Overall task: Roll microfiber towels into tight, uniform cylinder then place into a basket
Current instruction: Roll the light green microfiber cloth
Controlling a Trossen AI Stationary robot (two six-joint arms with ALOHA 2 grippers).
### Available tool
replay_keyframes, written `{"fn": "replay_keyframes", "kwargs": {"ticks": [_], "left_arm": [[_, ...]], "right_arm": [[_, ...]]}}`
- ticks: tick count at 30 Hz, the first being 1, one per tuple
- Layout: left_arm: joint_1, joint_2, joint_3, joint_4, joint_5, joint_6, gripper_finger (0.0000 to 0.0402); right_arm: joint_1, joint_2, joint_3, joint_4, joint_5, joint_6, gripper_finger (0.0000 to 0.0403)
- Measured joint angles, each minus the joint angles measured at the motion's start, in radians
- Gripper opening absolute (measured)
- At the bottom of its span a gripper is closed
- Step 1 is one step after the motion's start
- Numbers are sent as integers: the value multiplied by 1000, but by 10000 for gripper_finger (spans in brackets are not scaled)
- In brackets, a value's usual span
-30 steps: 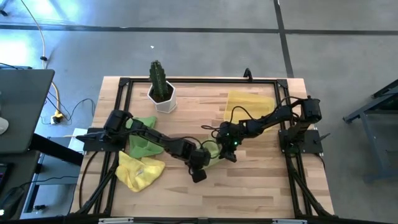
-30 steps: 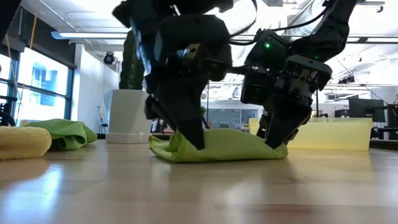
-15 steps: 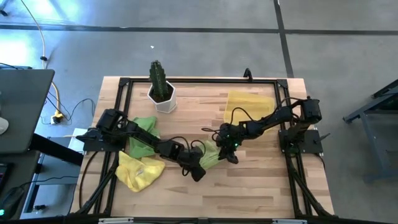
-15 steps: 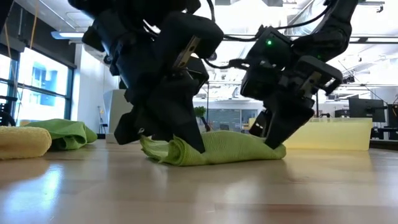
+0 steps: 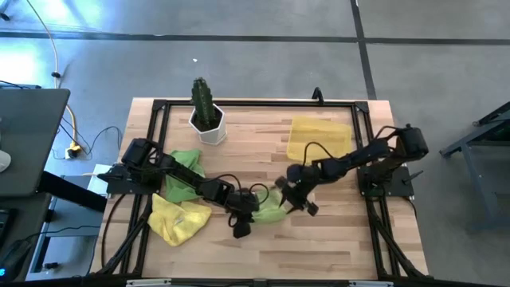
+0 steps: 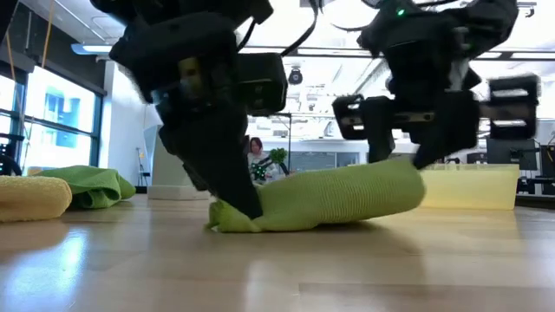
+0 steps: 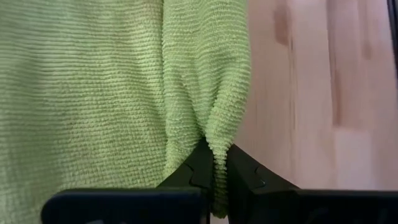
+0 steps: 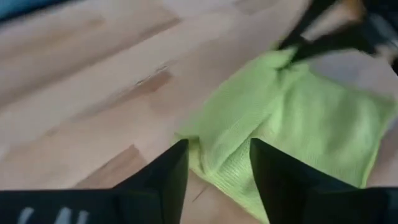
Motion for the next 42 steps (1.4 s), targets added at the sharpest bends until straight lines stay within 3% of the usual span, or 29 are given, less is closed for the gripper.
{"fn": "replay_keyframes", "kwargs": {"ticks": [5, 11, 19, 31, 36, 42], "left_arm": [[39, -2, 0, -40, 8, 58, 9], [82, -2, 0, -49, 47, 77, 9], [93, -2, -1, -48, 59, 84, 10], [93, -1, -3, -36, 68, 76, 10], [94, -1, -3, -35, 71, 73, 10], [94, -1, -3, -33, 71, 66, 10]], "right_arm": [[89, 15, 0, 44, 191, -58, 196], [155, 15, 1, 72, 253, -58, 215], [219, 15, 2, 35, 411, -77, 216], [213, 14, -18, 51, 427, -55, 215], [226, 1, -19, 24, 545, -65, 215], [285, -4, -19, 38, 536, -62, 215]]}}
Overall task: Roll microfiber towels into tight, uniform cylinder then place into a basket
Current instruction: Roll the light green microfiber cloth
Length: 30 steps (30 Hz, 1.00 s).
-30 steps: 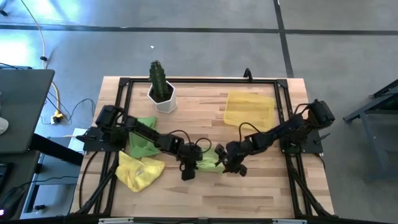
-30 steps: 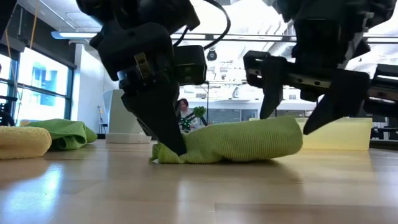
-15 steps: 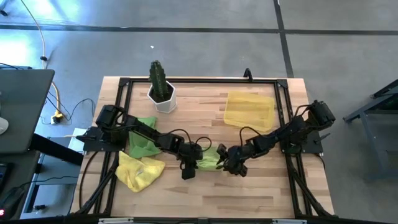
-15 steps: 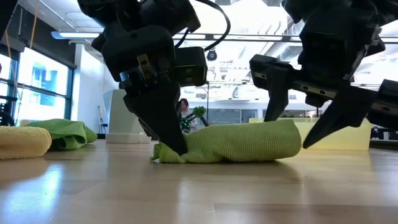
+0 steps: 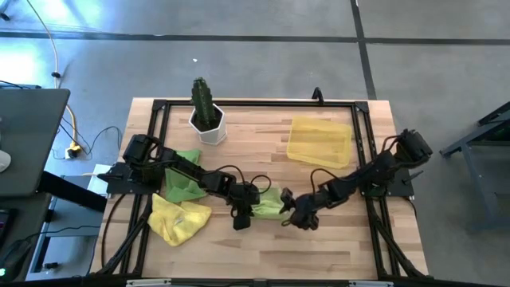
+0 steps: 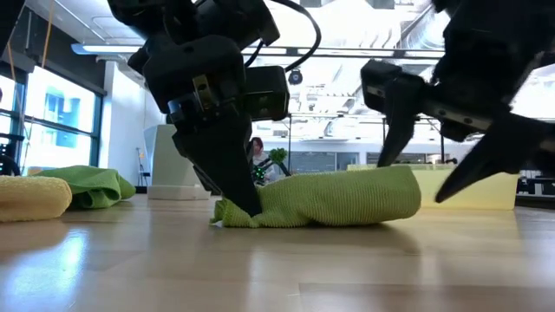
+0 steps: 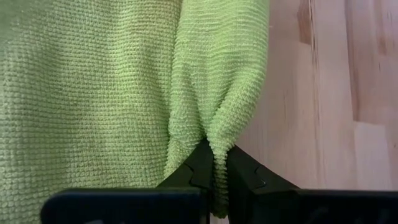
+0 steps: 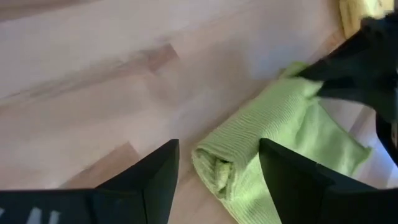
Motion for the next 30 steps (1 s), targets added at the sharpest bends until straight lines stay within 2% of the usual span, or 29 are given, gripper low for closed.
{"fn": "replay_keyframes", "kwargs": {"ticks": [7, 13, 20, 24, 27, 30], "left_arm": [[0, 0, 0, 3, 1, -30, 10], [0, 0, -1, 6, 7, -42, 10], [0, 3, -2, 31, 20, -42, 10], [-6, 4, -2, 34, 19, -38, 10], [-11, 4, -2, 34, 20, -17, 10], [-13, 4, -1, 34, 18, 6, 10]], "right_arm": [[21, 18, 0, 32, 19, 0, 215], [-3, 86, 0, 77, 5, 12, 215], [-56, 92, 0, 82, 3, 19, 215], [-88, 92, 0, 76, 3, 84, 213], [-107, 92, 0, 63, 1, 151, 196], [-121, 92, 1, 44, 1, 224, 160]]}}
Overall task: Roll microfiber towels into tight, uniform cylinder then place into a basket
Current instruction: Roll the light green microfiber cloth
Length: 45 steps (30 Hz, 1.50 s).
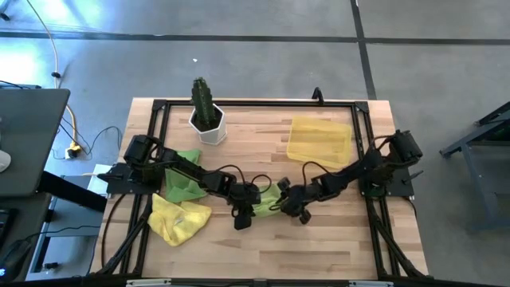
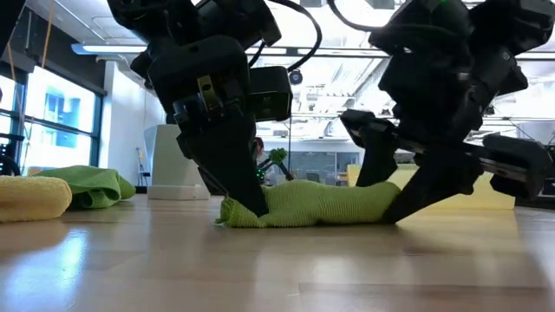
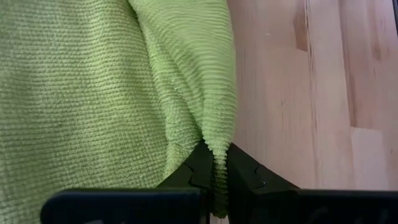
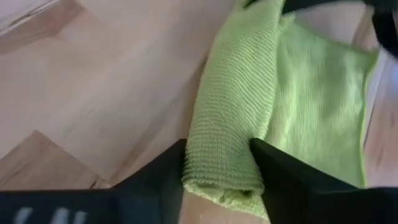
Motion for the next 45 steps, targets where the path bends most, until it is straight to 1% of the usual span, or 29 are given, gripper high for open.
{"fn": "replay_keyframes", "kwargs": {"ticks": [3, 7, 9, 11, 13, 15, 18, 21, 23, 25, 27, 29, 33, 39, 42, 45], "left_arm": [[0, 0, 0, 0, 0, 2, 10], [-1, 1, 11, -2, -2, 4, 10], [-2, 2, 24, -5, -2, 5, 13], [-7, 4, 47, -28, -5, 28, 19], [-18, 8, 81, -72, -18, 72, 28], [-35, 9, 122, -140, -60, 115, 37], [-73, 9, 195, -289, -173, 169, 47], [-118, 9, 260, -425, -315, 188, 54], [-151, 9, 299, -472, -399, 189, 59], [-182, 7, 327, -484, -467, 191, 62], [-206, 6, 341, -482, -505, 206, 64], [-226, 7, 343, -466, -520, 230, 65], [-244, 16, 343, -448, -567, 241, 65], [-273, 10, 343, -447, -764, 241, 65], [-283, 5, 344, -437, -774, 234, 69], [-277, 19, 345, -417, -733, 219, 86]], "right_arm": [[-9, 0, 1, -16, 2, 89, 108], [-9, -1, 2, -36, 1, 182, 26], [-10, -2, 2, -44, -6, 208, 11], [-19, -2, 2, -47, -44, 264, 16], [-38, -2, 2, -49, -118, 324, 16], [-61, -2, 2, -50, -202, 380, 7], [-101, -1, 2, -54, -314, 464, 6], [-141, 0, 1, -58, -402, 534, 4], [-166, 0, 0, -62, -445, 575, 3], [-188, 1, -1, -65, -474, 621, 3], [-205, 1, -1, -67, -485, 660, 2], [-218, 1, -1, -68, -488, 693, 2], [-228, 1, -1, -72, -487, 716, 2], [-228, 1, -1, -78, -484, 715, 1], [-228, 1, -1, -79, -483, 716, 1], [-228, 1, -1, -80, -482, 716, 1]]}}
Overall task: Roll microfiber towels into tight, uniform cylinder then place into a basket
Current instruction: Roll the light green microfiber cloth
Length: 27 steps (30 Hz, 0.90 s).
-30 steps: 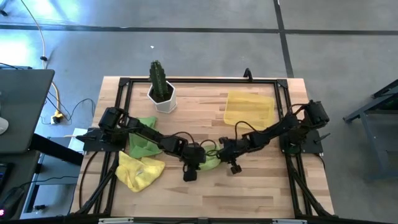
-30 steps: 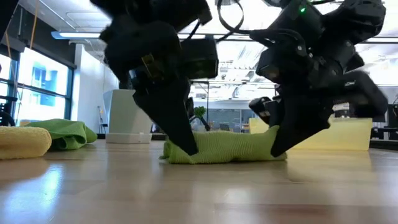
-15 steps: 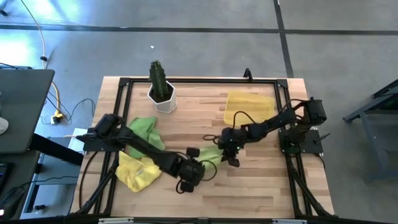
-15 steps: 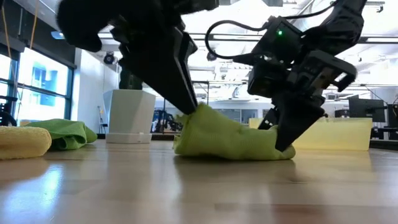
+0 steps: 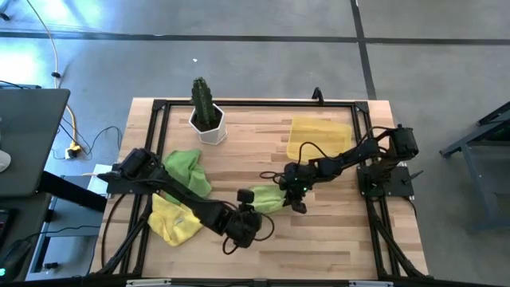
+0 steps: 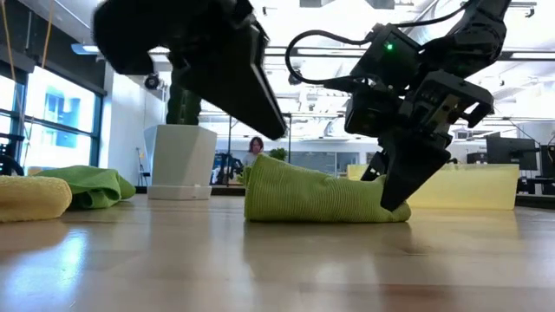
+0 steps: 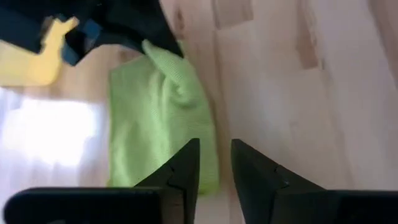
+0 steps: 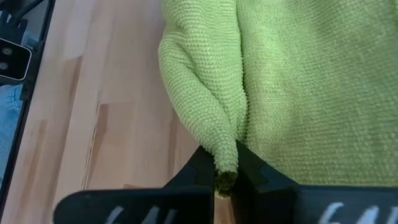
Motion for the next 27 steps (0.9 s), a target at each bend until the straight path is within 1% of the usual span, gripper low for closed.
{"fn": "replay_keyframes", "kwargs": {"ticks": [8, 11, 13, 16, 22, 25, 27], "left_arm": [[53, 56, -1, -25, 20, -7, 158], [76, 58, -1, -48, 82, -6, 172], [93, 58, -1, -56, 137, -31, 175], [119, 58, -1, -61, 182, -73, 176], [170, 93, 1, -48, 312, -99, 170], [184, 102, 2, -49, 355, -119, 159], [188, 112, 3, -45, 370, -143, 144]], "right_arm": [[0, 0, 0, -2, 2, -4, 1], [0, 0, 0, -2, 2, -9, 1], [0, 0, 0, -1, 3, -11, 1], [0, 0, 0, -1, 3, -19, 1], [0, 0, 0, 1, 4, -19, 3], [0, 0, 0, 2, 7, -24, 13], [0, 0, 0, 1, 9, -45, 21]]}}
